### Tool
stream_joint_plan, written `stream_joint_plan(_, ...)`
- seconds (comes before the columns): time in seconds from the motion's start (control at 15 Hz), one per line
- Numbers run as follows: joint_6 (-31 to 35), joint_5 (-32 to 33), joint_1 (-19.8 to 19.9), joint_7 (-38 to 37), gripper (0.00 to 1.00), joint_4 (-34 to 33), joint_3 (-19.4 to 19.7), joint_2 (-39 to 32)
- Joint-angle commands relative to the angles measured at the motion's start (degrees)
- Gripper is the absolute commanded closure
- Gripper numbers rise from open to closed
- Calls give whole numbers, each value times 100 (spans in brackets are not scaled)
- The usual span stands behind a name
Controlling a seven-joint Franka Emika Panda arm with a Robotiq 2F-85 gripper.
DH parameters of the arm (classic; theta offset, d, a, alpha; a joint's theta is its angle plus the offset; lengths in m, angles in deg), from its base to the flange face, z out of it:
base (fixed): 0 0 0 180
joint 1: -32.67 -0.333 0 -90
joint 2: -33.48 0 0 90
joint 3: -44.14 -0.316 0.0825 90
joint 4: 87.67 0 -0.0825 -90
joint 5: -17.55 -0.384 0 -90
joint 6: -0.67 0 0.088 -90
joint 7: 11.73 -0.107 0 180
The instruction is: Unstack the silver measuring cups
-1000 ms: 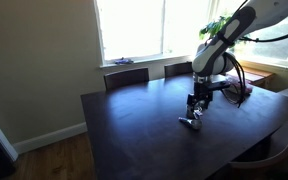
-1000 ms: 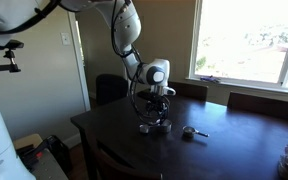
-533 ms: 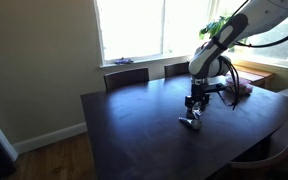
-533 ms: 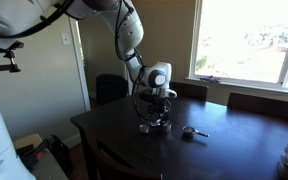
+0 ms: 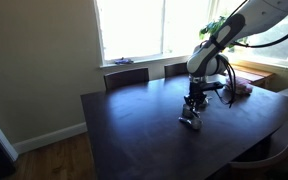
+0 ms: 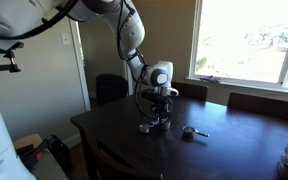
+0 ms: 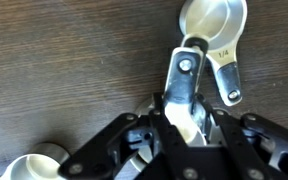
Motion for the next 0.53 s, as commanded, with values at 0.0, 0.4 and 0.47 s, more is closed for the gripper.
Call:
stream_joint_plan(0.0,-192,-78,12,-93,94,-113,-12,-37)
stream_joint_plan(0.4,-382,-95,61,1,96,-94,-50,74)
stream_joint_plan(0.47,-420,-103,69,2,98,-103,-53,89)
